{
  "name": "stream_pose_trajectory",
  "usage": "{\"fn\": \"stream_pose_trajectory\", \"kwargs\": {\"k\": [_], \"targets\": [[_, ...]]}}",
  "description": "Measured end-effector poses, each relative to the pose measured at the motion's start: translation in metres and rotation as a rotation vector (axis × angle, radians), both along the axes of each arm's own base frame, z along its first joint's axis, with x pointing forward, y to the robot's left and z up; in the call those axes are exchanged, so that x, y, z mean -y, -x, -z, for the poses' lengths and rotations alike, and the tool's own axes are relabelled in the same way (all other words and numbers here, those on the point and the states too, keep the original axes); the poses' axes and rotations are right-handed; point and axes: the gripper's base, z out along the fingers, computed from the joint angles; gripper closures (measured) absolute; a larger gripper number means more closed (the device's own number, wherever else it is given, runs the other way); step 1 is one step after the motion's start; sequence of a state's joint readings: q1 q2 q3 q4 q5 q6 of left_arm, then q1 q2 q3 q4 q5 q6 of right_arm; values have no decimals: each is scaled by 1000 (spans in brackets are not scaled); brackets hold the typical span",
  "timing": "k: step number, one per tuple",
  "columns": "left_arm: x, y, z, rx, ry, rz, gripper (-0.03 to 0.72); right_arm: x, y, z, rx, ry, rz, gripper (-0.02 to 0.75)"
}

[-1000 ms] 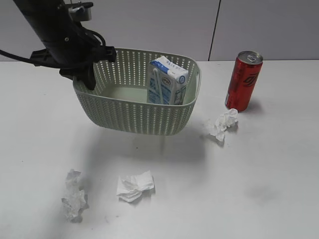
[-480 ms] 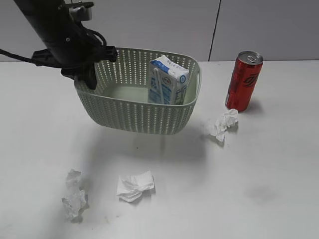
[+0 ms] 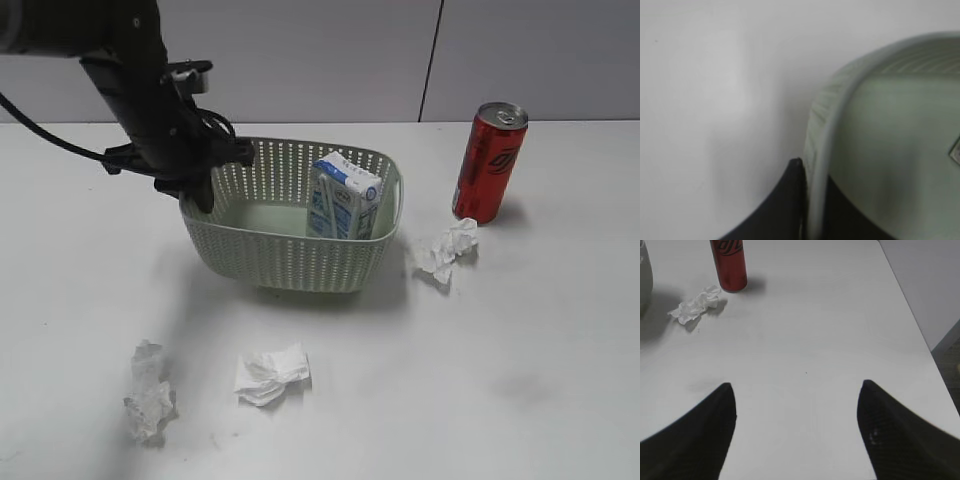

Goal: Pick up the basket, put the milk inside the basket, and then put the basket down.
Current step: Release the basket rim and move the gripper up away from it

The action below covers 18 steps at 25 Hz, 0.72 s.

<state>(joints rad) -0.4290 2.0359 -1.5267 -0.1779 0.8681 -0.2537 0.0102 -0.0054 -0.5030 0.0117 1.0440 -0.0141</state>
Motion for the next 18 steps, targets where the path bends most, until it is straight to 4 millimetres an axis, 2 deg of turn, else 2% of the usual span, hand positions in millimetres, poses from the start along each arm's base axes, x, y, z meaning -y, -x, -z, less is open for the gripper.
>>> {"fn": "stream_pose_trajectory", "kwargs": {"k": [9,12,14,16,18], "targets": [[6,-9,30,-18,27,-43,691,0,0,0,0,0,0,167],[7,-9,31,-23,36,-51,637,0,0,0,0,0,0,167],[7,-9,31,-24,45,-58,539,0,0,0,0,0,0,167],[8,-9,31,-25,50,-61,392,0,0,0,0,0,0,167],[8,-9,28,-22,52,-61,196,0,0,0,0,0,0,167]]}}
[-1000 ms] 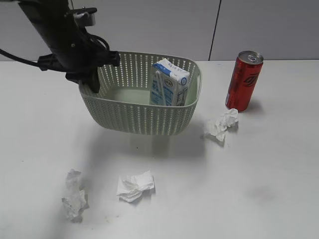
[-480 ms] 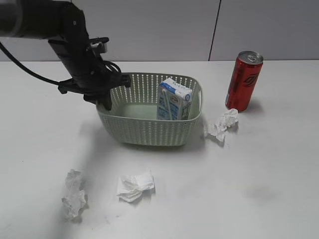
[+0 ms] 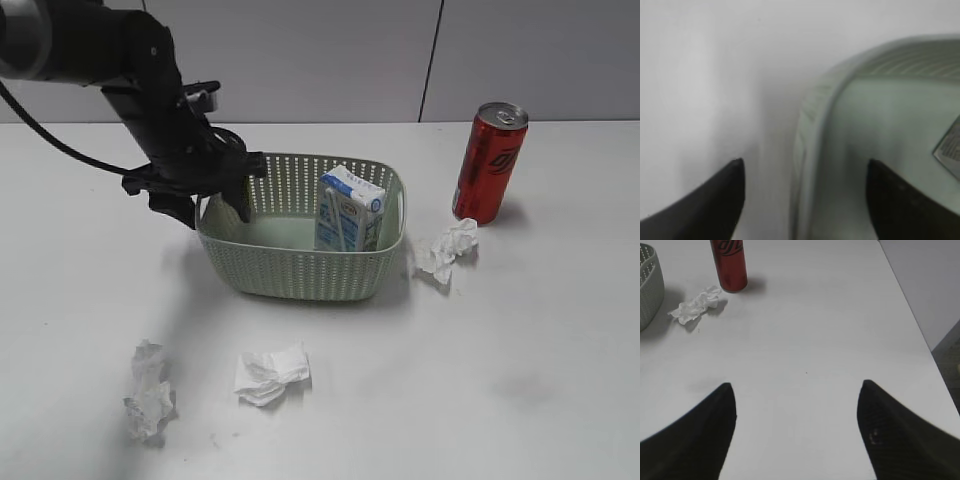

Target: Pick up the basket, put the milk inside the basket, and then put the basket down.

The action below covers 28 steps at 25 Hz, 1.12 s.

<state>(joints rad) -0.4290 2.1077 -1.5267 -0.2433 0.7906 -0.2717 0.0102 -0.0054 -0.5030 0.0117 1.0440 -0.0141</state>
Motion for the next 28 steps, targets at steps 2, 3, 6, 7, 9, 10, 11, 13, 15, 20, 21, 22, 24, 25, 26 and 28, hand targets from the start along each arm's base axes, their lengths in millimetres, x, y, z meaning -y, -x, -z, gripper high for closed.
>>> {"fn": "stream_pose_trajectory", "kwargs": {"k": [2,3,6,7,9,10,11,13,15,20,21,22,24,25,26,28], "targets": [[0,1,-7,10,4,2,87,0,0,0,0,0,0,167],[-1,2,-13,19,8,3,69,0,0,0,0,0,0,167],[-3,6,-33,44,15,11,53,0,0,0,0,0,0,167],[-4,8,-41,53,16,15,53,0,0,0,0,0,0,167],[-7,15,-59,59,10,29,53,0,0,0,0,0,0,167],[-10,19,-69,67,4,38,53,0,0,0,0,0,0,167],[-13,24,-80,70,-12,51,54,0,0,0,0,0,0,167],[-21,35,-100,79,-51,81,61,0,0,0,0,0,0,167],[-31,49,-123,84,-100,113,70,0,0,0,0,0,0,167],[-55,85,-175,162,-180,171,96,0,0,0,0,0,0,167],[-60,94,-184,188,-181,174,97,0,0,0,0,0,0,167],[-65,105,-191,207,-176,176,99,0,0,0,0,0,0,167],[-75,126,-200,226,-170,177,101,0,0,0,0,0,0,167],[-81,139,-202,236,-167,176,101,0,0,0,0,0,0,167],[-87,152,-205,249,-169,177,101,0,0,0,0,0,0,167],[-99,178,-199,243,-174,185,102,0,0,0,0,0,0,167]]}}
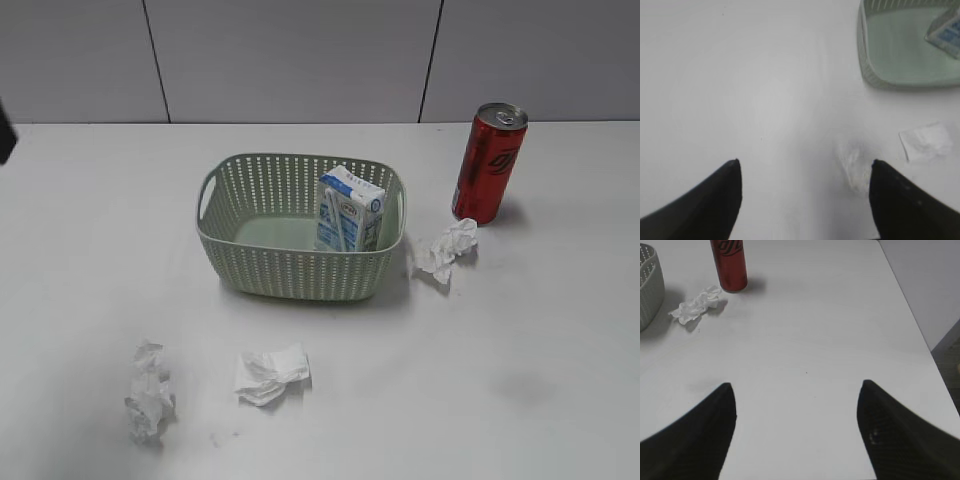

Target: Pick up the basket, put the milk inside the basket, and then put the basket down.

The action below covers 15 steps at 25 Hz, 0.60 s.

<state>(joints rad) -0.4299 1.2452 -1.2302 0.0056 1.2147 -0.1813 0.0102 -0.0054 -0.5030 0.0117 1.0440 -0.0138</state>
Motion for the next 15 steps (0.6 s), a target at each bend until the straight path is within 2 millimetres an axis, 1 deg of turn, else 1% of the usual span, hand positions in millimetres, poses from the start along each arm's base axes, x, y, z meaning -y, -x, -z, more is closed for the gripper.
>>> {"fn": "stream_pose_trajectory", "kwargs": {"k": [5,9,11,15], "targets": [[-31,67,24,4,-9,20,102,0,0,0,0,0,0,167],[-54,117,50,37,-1,32,102,0,0,0,0,0,0,167],[-63,137,64,62,4,42,102,0,0,0,0,0,0,167],[-79,172,82,173,22,91,104,0,0,0,0,0,0,167]]}}
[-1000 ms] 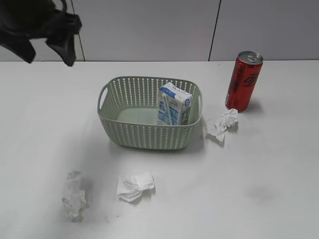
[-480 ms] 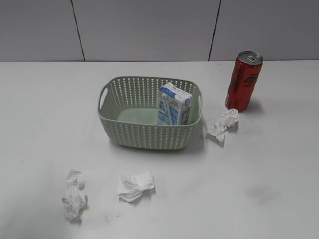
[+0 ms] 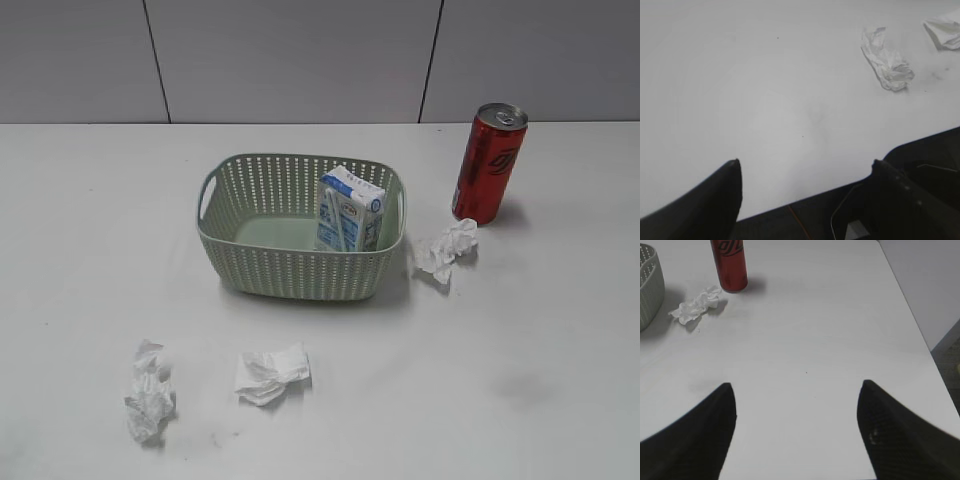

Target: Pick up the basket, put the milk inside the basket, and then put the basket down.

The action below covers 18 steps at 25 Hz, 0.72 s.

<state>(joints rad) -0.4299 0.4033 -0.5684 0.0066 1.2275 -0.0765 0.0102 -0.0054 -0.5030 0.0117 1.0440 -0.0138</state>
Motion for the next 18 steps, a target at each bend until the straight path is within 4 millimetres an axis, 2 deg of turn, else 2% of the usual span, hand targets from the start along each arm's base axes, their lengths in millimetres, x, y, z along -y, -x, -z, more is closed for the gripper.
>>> {"fn": "stream_pose_trajectory", "kwargs": {"k": [6,9,18], "targets": [[-11,24,6,226,49,59,104,0,0,0,0,0,0,167],[-11,23,9,283,38,94,104,0,0,0,0,0,0,167],[-10,22,10,301,35,104,123,0,0,0,0,0,0,167]]}}
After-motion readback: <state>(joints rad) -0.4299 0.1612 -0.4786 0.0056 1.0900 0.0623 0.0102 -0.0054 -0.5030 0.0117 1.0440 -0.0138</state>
